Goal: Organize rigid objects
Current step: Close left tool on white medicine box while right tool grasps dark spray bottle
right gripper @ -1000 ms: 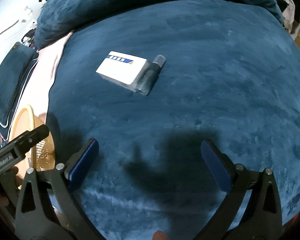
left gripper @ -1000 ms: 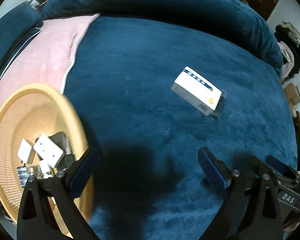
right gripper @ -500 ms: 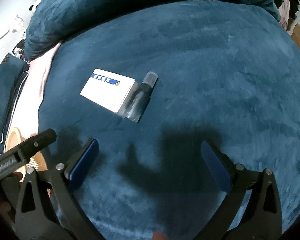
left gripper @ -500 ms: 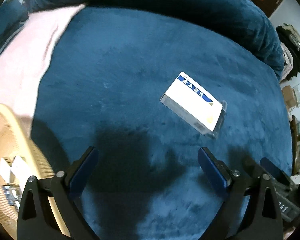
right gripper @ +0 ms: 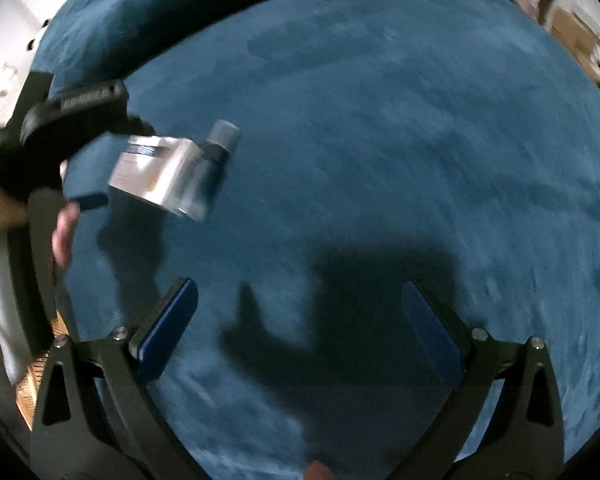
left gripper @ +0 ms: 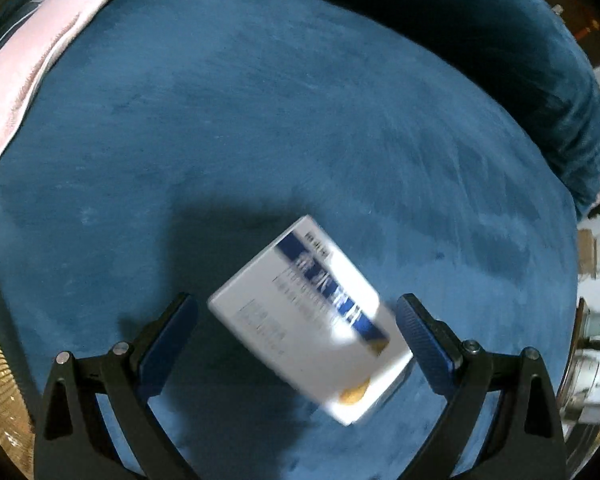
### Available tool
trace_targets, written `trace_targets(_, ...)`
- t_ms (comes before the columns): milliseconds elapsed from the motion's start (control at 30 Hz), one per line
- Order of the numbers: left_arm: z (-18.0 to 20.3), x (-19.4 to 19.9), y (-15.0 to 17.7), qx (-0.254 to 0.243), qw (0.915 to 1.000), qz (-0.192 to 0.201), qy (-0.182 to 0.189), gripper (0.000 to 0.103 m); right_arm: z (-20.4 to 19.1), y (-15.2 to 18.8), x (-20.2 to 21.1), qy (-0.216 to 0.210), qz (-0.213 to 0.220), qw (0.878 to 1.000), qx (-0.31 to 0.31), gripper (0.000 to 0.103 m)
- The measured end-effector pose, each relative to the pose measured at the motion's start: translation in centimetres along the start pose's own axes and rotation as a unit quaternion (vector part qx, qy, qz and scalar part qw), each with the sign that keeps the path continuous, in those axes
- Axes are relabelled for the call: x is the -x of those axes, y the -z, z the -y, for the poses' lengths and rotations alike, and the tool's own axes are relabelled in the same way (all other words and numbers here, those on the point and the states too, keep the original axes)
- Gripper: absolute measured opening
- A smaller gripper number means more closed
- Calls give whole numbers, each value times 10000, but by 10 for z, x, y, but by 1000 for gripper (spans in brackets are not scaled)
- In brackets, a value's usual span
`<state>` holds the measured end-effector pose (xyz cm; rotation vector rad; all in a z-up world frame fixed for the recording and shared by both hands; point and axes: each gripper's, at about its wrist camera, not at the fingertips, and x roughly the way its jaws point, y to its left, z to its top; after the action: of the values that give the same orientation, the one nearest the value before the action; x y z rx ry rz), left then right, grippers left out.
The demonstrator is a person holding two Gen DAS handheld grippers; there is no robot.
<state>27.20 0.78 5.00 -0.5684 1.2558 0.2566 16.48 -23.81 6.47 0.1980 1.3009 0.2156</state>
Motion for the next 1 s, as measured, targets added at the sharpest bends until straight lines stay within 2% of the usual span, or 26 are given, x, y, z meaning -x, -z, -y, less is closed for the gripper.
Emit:
trace_targets(100,6,-15,-6,59,9999,-117,-26,100,10,7,-6,95,-108,9999,-76,102)
trace_targets(167,4,-24,-4,-173,9993,-321,40,99,12,6,-11,156,-148,9997,-94,102)
trace_targets(267,-16,-21,5,-386,9985,-344,152,96,10,-6,-18,177,-57,9995,-255,102)
trace_targets(467,-46,8,34,-1097,9932,-187,-329,92,-21,-35,-30,-12,261,9993,-285,100)
trace_targets(533,-57,14,40,-1099,9933,-133,-328,92,-38,-43,-36,-46,288,9994,-173,82)
trace_targets(633,-72,16,44,-937,9954,-100,-166,92,-66,-58,-54,-100,177,9998,71,71)
trace_targets(667,-76,16,45,-851,9963,-113,-103,93,-74,-61,-62,-135,96,9998,110,70)
trace_targets(767,-87,9,49,-549,9982,-214,86,97,-89,-70,-86,-116,-219,9997,55,59)
trace_targets(833,-85,3,50,-449,9984,-335,85,95,-96,-70,-89,110,-175,9997,163,30)
trace_targets(867,-85,3,55,-480,9981,-376,40,92,-95,-71,-87,66,-174,9997,183,29)
trace_targets(933,-84,7,64,-697,9969,-322,-154,77,-89,-63,-76,-98,-186,9996,188,28)
trace_targets(1000,-86,16,76,-872,9954,-384,-47,72,-82,-50,-62,-134,-191,9992,334,28)
